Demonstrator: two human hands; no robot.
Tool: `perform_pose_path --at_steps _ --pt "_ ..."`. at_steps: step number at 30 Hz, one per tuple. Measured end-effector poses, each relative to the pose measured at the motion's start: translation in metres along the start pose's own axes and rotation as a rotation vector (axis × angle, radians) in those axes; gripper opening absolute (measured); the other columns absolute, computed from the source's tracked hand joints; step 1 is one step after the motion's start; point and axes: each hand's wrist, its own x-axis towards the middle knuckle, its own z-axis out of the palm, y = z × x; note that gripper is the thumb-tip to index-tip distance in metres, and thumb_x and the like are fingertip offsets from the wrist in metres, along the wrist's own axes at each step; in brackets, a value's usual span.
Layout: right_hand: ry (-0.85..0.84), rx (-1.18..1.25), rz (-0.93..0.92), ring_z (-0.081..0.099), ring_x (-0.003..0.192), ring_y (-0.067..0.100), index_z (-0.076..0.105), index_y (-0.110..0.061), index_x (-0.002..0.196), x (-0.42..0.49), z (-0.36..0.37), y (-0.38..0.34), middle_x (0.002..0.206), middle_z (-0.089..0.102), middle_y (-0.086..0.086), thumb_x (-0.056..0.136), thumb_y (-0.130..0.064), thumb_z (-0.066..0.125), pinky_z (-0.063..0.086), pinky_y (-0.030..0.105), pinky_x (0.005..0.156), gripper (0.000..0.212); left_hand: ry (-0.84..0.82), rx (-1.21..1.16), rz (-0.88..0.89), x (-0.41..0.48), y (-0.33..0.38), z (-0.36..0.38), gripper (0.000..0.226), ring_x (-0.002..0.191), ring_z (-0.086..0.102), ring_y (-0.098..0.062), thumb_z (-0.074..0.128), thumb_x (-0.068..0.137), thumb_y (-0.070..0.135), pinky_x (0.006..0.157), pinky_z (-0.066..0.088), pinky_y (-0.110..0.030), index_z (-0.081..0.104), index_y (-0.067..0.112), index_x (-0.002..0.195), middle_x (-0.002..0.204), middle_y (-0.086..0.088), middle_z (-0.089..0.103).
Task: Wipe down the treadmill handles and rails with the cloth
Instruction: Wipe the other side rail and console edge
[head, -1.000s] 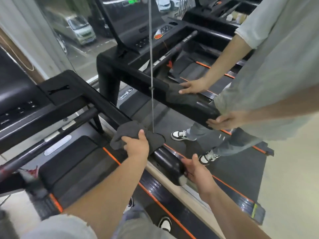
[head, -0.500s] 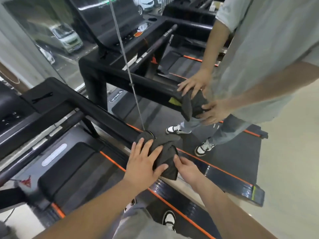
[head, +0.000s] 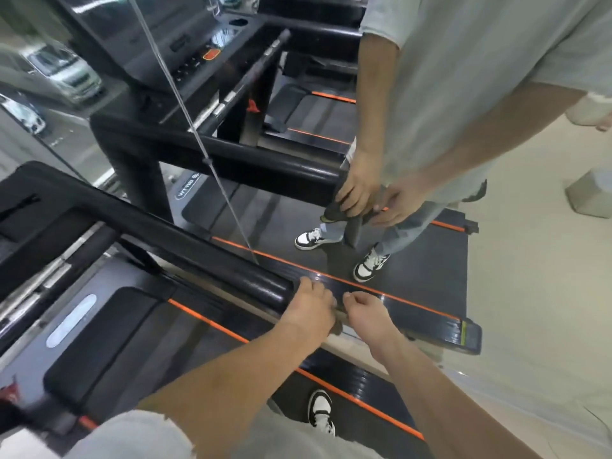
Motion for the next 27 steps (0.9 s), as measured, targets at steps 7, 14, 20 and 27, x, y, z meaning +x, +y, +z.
perform_pose_path --at_steps 7,14,20,27 --pt "-0.052 0.057 -0.026 0.045 0.065 0.017 0.06 -0.012 0.075 -0.004 0.012 -0.008 0.066 0.049 0.0 0.102 -0.032 0.052 0.039 0.033 0.067 0.034 0.547 -0.287 0.1 -0.061 -0.104 0.088 0.051 0.133 0.051 -0.029 0.068 0.083 0.047 0.118 0.038 -0.051 0.062 0.034 0.133 0.142 -0.005 0.056" --pt "-0.041 0.072 -0.07 0.046 0.073 0.015 0.059 -0.006 0.087 -0.008 0.012 -0.021 0.077 0.051 -0.001 0.103 -0.038 0.051 0.039 0.033 0.07 0.036 0.162 -0.548 -0.504 -0.022 -0.114 0.049 0.065 0.121 0.058 -0.031 0.025 0.099 0.066 0.108 0.038 -0.046 0.071 0.026 0.124 0.123 -0.005 0.068" --pt "0.06 0.081 -0.13 0.059 0.081 0.013 0.067 -0.015 0.102 -0.004 0.007 -0.025 0.087 0.067 -0.005 0.107 -0.027 0.048 0.044 0.027 0.072 0.023 0.008 -0.299 -0.194 0.005 -0.025 0.0 0.046 0.129 0.045 -0.034 0.043 0.099 0.052 0.108 0.029 -0.052 0.061 0.027 0.133 0.136 -0.007 0.057" --pt "-0.023 0.037 -0.114 0.056 0.075 0.017 0.069 -0.005 0.093 0.009 0.011 -0.028 0.088 0.068 0.019 0.104 -0.031 0.052 0.047 0.033 0.071 0.032 0.577 -0.345 0.192 -0.033 -0.078 0.068 0.04 0.12 0.053 -0.026 0.056 0.092 0.052 0.112 0.04 -0.045 0.065 0.033 0.126 0.13 0.0 0.06"
